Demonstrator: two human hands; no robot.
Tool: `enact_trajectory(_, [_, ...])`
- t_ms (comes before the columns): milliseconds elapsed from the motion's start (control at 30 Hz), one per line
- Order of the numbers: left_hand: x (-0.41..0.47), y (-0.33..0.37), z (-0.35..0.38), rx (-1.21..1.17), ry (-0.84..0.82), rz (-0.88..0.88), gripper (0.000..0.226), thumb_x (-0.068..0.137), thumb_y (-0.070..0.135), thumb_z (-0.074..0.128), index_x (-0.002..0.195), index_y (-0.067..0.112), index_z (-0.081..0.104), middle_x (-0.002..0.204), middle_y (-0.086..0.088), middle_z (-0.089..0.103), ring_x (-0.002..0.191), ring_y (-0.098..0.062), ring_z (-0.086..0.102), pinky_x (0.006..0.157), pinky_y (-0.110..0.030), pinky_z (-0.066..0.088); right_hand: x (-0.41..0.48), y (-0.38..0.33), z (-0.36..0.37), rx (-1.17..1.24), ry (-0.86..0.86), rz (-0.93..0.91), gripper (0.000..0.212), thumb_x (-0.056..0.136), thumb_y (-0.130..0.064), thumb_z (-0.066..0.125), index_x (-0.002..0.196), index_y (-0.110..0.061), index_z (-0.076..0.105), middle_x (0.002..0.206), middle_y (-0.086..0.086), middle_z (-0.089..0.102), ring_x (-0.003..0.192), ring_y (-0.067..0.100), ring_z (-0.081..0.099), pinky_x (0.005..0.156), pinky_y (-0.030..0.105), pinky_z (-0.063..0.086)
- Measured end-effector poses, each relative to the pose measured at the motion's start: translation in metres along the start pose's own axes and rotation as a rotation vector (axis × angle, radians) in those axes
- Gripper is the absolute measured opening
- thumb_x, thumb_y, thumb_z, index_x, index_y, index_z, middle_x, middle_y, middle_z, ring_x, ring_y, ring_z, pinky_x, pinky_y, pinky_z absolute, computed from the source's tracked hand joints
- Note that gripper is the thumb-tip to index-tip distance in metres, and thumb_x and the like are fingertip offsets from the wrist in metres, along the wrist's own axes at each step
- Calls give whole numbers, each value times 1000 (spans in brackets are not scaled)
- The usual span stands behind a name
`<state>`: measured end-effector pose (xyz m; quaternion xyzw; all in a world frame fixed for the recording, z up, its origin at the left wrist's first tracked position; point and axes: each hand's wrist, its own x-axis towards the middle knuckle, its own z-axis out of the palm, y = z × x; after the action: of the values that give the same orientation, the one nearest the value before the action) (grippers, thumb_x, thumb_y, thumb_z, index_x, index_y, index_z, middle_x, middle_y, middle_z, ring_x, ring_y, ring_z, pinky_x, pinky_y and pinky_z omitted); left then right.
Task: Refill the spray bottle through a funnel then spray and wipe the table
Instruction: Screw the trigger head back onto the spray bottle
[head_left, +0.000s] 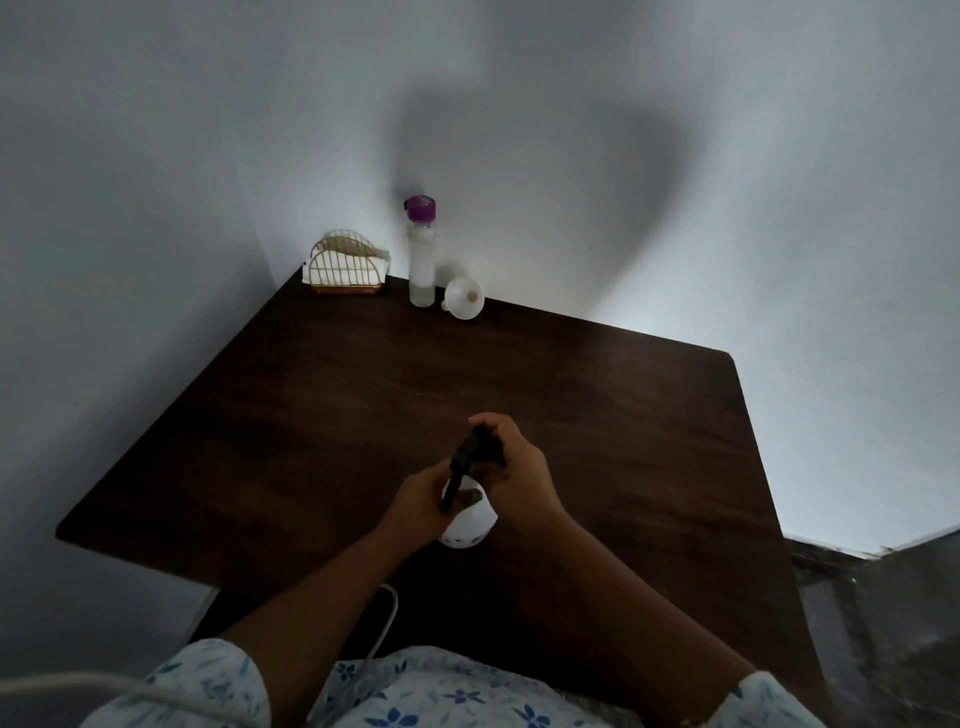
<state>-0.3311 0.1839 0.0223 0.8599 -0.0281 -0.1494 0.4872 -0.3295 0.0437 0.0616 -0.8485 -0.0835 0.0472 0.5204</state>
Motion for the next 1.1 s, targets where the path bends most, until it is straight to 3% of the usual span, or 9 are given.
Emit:
enact_trajectory(167, [-1, -1, 2, -104, -13, -16, 10, 86, 27, 61, 83, 32, 54, 81, 7, 59, 79, -8, 57, 67, -18, 42, -2, 3, 3, -62, -10, 32, 55, 84, 5, 55, 123, -33, 41, 119, 0, 57, 115, 16, 55, 96, 40, 49])
enact_trajectory(233, [-3, -4, 4, -148, -18, -29, 4, 87, 28, 59, 89, 28, 56, 82, 4, 61, 80, -13, 58, 67, -22, 44, -1, 3, 3, -78, -27, 34, 55, 84, 4, 56, 123, -33, 41, 120, 0, 58, 116, 16, 54, 97, 40, 49])
enact_trajectory(333, [-4, -9, 8, -178, -23, -94, 28, 90, 26, 55, 114, 11, 55, 103, -12, 63, 102, -30, 60, 86, -38, 48, -3, 4, 7, -164, -45, -10, 56, 82, 7, 56, 126, -24, 43, 120, -1, 58, 116, 14, 54, 98, 31, 47])
enact_trajectory(433, [-6, -12, 11, -164, -21, -139, 40, 90, 22, 55, 123, -1, 48, 118, -25, 57, 112, -40, 53, 96, -50, 42, -8, 5, 11, -191, 10, -26, 54, 81, 4, 58, 127, -20, 43, 119, -1, 58, 116, 14, 52, 99, 29, 44])
enact_trajectory(567, [-5, -11, 10, -98, -105, -75, 37, 93, 22, 50, 128, 23, 39, 118, 7, 49, 116, -15, 50, 94, -28, 41, -9, 8, 18, -143, 110, 7, 58, 81, -21, 69, 130, -25, 38, 118, -2, 58, 112, 11, 54, 92, 29, 48])
enact_trajectory(733, [-2, -12, 8, 46, -91, 92, 39, 93, 17, 50, 130, 21, 39, 134, 3, 43, 124, -7, 40, 106, -31, 34, -5, 8, 27, -34, 185, 145, 77, 73, -27, 77, 135, -23, 31, 128, -1, 52, 117, 12, 51, 95, 28, 46])
enact_trajectory(933, [-2, -6, 6, 84, -42, 160, 34, 91, 11, 52, 125, 15, 46, 114, 13, 44, 110, 2, 41, 82, 1, 29, -5, 9, 36, 140, 297, 250, 86, 67, -22, 82, 136, -24, 31, 124, -2, 54, 113, 12, 53, 93, 26, 47])
enact_trajectory(1033, [-1, -8, 6, 105, -40, 167, 35, 91, 13, 53, 125, 17, 46, 120, 10, 48, 112, 3, 42, 86, -4, 28, -6, 11, 40, 135, 333, 252, 69, 67, -25, 82, 125, -27, 44, 118, -6, 53, 107, 8, 53, 86, 19, 45])
enact_trajectory(1100, [-1, -8, 6, 117, -28, 169, 32, 90, 12, 55, 120, 18, 49, 118, 9, 50, 107, 4, 43, 82, -3, 30, -5, 10, 40, 96, 311, 255, 39, 69, -26, 81, 94, -36, 52, 110, -4, 54, 100, 9, 55, 80, 17, 45])
